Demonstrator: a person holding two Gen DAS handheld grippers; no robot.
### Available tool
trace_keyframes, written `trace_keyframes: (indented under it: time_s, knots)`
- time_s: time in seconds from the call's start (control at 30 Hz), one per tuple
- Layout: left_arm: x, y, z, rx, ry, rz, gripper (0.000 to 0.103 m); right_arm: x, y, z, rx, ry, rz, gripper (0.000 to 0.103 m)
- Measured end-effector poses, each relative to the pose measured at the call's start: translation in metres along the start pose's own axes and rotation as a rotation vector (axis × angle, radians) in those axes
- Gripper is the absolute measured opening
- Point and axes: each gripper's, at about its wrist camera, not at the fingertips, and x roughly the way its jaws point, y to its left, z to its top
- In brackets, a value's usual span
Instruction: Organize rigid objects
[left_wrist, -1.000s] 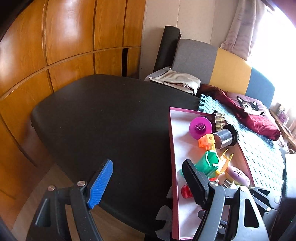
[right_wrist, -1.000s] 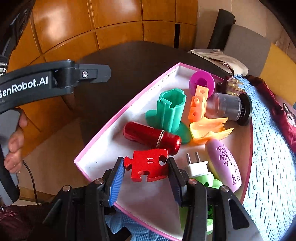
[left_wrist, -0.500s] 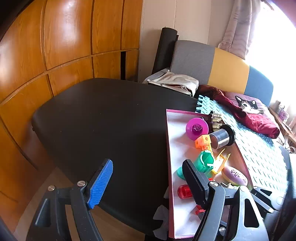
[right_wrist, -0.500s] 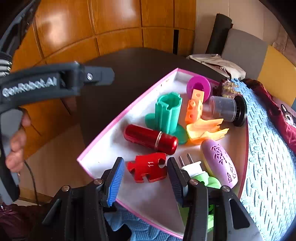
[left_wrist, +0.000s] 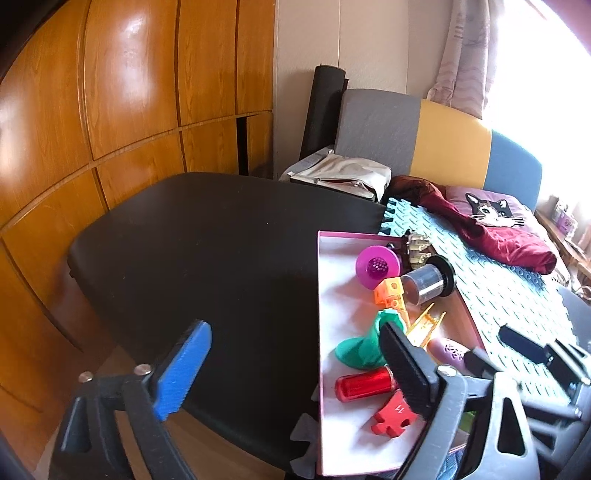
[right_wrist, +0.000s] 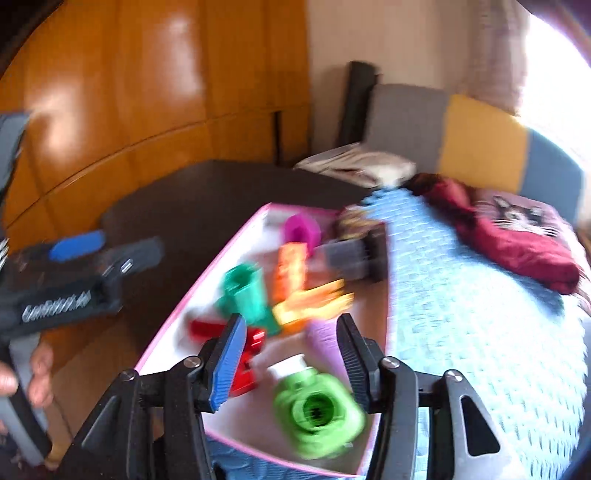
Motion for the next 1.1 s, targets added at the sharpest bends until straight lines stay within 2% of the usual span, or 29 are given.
trace_keyframes:
  time_s: [0.03,0.1,0.17,0.33,0.5,0.9,1.1]
  knots:
    - [-0.001,-0.002,0.000,0.002,-0.004,0.001,0.102,-0.004,-0.006,0.000,0.015,-0.004,-0.022,0.056]
    - [-0.003,-0.006,-0.001,0.002,-0.008,0.002,0.103,-0.004,-0.014,0.001,0.047,-0.003,-0.074,0.057]
    - [-0.004,-0.010,-0.003,0.006,-0.004,0.006,0.103,-0.004,-0.022,0.001,0.076,0.005,-0.088,0.057]
    - [-0.004,-0.019,-0.007,0.024,0.020,0.017,0.103,-0.005,-0.028,0.000,0.095,0.004,-0.097,0.057]
    - [-0.005,-0.025,-0.010,0.044,0.021,0.092,0.103,-0.008,-0.026,0.000,0.089,-0.007,-0.100,0.057]
    - [-0.018,-0.020,-0.007,-0.004,-0.018,0.046,0.103,-0.016,-0.024,0.005,0.097,-0.029,-0.108,0.057]
    - [-0.021,-0.020,-0.008,-0.011,-0.050,0.066,0.101,-0.016,-0.019,0.006,0.084,-0.027,-0.101,0.057]
